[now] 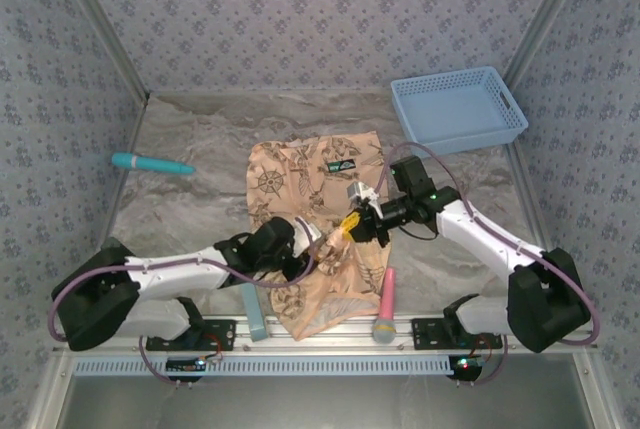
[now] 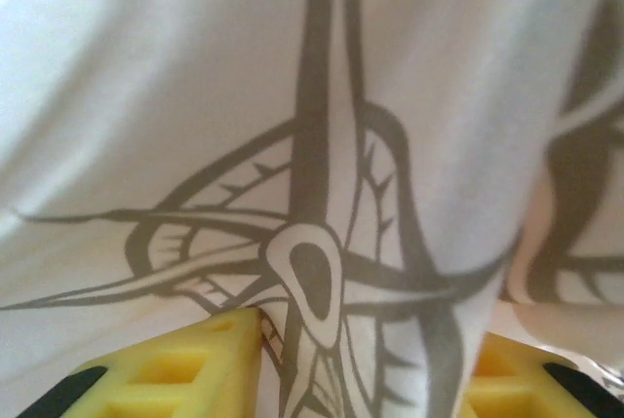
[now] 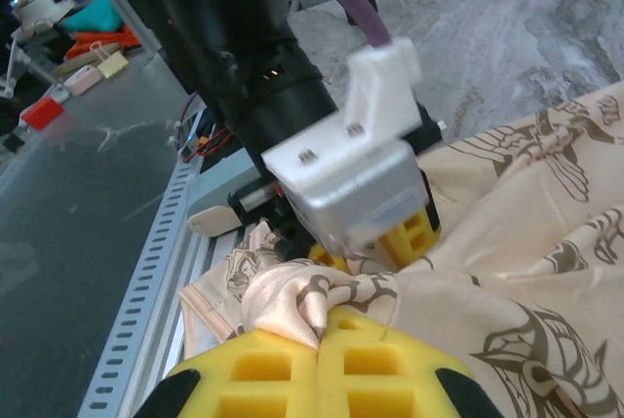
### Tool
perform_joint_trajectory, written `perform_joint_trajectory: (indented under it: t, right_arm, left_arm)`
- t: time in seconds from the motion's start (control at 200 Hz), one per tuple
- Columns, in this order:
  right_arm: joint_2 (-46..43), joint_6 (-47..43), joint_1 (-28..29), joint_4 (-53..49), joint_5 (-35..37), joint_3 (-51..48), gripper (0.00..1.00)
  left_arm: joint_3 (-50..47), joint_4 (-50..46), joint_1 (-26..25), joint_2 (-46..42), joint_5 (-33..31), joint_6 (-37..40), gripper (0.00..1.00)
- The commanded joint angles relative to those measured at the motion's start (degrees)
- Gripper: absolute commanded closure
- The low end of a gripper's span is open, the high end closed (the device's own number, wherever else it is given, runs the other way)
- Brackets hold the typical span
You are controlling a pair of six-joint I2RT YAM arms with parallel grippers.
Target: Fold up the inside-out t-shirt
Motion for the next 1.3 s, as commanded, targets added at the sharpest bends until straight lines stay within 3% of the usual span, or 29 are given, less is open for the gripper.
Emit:
perform_joint_trajectory:
  t: [0.0,0.1,0.19,0.33,0.425,0.48,0.625,0.68,0.77,0.915,0.984,1.119,1.219,1.294]
  right_arm:
    - [1.9,3.8,-0.7,-2.4,2.1,2.3,1.00]
    - [2.3,6.0,-1.1,0.7,5.7,1.0,1.00]
    - [2.4,7.5,-0.9,3.1,7.5,0.3,1.00]
    - [1.8,8.9,0.2,5.8,8.1,-0.3,0.99]
    - [1.5,10.0,0.4,7.5,8.3,-1.1,0.98]
    - [1.1,11.3,0.3,9.5,8.3,-1.8,0.96]
    - [0.2,5.1,0.8,10.1,10.5,-2.4,0.88]
    - [-1.0,3.5,2.7,13.3,18.6,-4.3,0.83]
    - [-4.0,7.2,6.3,26.6,37.9,-10.1,0.62]
    - [-9.9,9.6,10.3,35.8,54.3,-15.5,0.57]
    - [-14.4,10.4,12.2,35.9,59.2,-17.8,0.52]
    - [-24.5,8.7,13.4,25.1,56.2,-19.3,0.50]
    - [-30.7,1.3,14.0,15.1,44.1,-19.6,0.49]
    - [-31.0,-0.3,15.9,16.9,38.9,-20.7,0.49]
  left_arm:
    - [2.6,-5.4,-0.3,-6.5,-0.8,1.0,0.56]
    - [3.1,-8.4,-0.3,-11.9,4.6,2.0,0.46]
    - [3.4,-5.4,-0.3,-11.9,10.1,1.3,0.42]
    - [7.1,-1.2,-0.3,-4.9,4.4,-2.7,0.42]
    - [9.4,0.7,-0.3,1.5,6.0,-1.1,0.45]
    - [10.5,0.4,-0.3,4.2,8.8,1.1,0.55]
    - [12.1,-1.4,0.2,3.9,17.5,5.1,0.95]
    - [13.3,-3.0,1.1,3.1,22.8,4.2,1.00]
    - [12.9,-1.8,1.6,2.2,31.1,2.3,1.00]
    - [9.8,6.9,4.1,3.5,37.7,-7.6,0.99]
    - [8.7,8.6,4.5,3.5,37.7,-9.0,0.98]
    - [6.7,9.2,5.3,2.2,35.7,-6.2,0.98]
    - [6.2,8.1,6.2,1.6,34.9,-4.2,0.98]
    - [5.3,7.9,6.3,1.3,33.8,-1.6,0.97]
